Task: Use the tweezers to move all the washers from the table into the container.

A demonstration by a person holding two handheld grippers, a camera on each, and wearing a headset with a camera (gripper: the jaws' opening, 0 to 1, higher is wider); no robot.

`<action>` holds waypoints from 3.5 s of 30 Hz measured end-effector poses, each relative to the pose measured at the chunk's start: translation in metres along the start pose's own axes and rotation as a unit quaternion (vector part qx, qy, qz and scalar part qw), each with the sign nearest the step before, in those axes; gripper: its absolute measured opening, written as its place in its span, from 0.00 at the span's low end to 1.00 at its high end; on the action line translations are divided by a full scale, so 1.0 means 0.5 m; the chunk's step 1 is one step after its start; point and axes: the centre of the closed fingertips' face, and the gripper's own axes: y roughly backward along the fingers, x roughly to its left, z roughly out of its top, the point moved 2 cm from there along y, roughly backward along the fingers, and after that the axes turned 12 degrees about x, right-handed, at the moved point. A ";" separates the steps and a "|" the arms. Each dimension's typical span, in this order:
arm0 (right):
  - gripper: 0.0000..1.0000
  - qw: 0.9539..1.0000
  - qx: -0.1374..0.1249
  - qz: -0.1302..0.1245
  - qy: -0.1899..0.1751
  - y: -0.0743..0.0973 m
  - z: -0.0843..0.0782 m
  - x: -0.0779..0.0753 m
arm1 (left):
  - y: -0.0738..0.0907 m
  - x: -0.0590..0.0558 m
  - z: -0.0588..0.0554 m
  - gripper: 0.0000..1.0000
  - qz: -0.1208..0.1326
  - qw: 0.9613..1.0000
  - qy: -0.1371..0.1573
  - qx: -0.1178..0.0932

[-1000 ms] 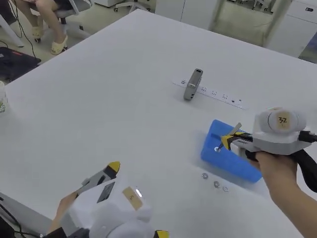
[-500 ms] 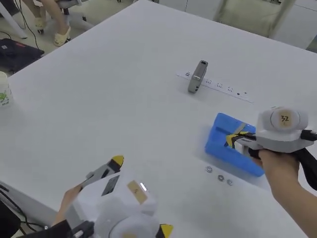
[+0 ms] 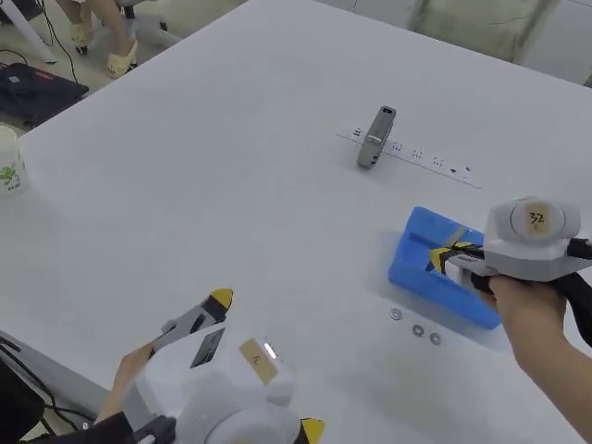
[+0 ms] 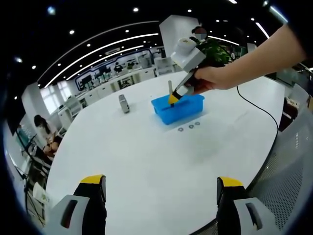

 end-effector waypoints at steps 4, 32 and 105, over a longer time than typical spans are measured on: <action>0.02 1.000 0.000 0.000 0.001 -0.002 0.002 -0.001 | -0.001 0.000 -0.002 0.96 0.001 1.000 0.001 0.003; 0.02 1.000 0.006 0.002 0.004 -0.016 0.004 0.000 | -0.001 0.003 -0.005 0.96 0.003 1.000 0.001 0.007; 0.03 0.997 -0.045 0.054 -0.016 0.101 -0.021 0.111 | -0.001 0.003 -0.002 0.95 0.006 1.000 -0.005 0.003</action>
